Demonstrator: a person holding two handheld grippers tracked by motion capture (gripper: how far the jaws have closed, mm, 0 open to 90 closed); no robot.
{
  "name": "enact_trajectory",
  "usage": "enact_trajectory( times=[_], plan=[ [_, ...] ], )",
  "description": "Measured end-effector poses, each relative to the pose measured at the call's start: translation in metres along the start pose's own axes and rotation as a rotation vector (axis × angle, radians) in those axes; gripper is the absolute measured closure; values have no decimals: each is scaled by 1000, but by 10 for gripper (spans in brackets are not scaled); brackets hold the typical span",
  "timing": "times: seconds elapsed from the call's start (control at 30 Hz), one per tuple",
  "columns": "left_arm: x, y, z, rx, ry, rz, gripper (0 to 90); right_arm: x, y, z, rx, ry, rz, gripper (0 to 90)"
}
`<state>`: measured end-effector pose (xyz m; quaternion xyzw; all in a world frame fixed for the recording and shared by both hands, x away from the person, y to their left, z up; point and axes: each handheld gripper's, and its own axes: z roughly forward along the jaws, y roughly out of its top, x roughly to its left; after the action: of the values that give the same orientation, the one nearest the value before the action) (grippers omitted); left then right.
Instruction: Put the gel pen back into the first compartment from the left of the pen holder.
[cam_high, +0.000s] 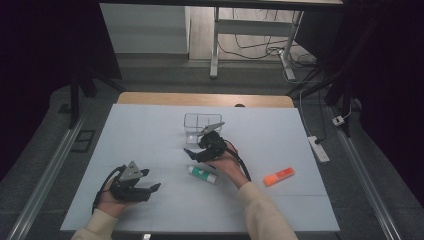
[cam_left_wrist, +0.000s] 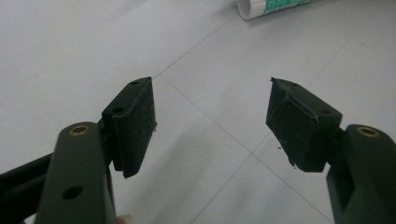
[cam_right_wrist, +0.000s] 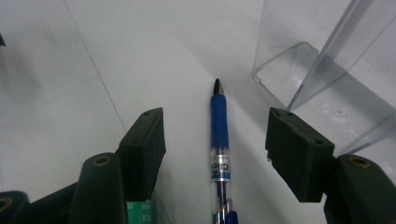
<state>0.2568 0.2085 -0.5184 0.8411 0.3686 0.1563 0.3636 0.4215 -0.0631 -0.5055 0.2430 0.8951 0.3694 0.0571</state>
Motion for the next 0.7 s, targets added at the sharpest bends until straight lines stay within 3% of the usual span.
enact_trajectory(
  times=[0.43, 0.7],
  plan=[
    [3, -2, 0, 0, 1, -8, 329, 1, 4, 21, 70, -21, -28, 470],
    [6, -3, -1, -11, 0, -25, 329, -2, 2, 26, 93, -19, -32, 607]
  ],
)
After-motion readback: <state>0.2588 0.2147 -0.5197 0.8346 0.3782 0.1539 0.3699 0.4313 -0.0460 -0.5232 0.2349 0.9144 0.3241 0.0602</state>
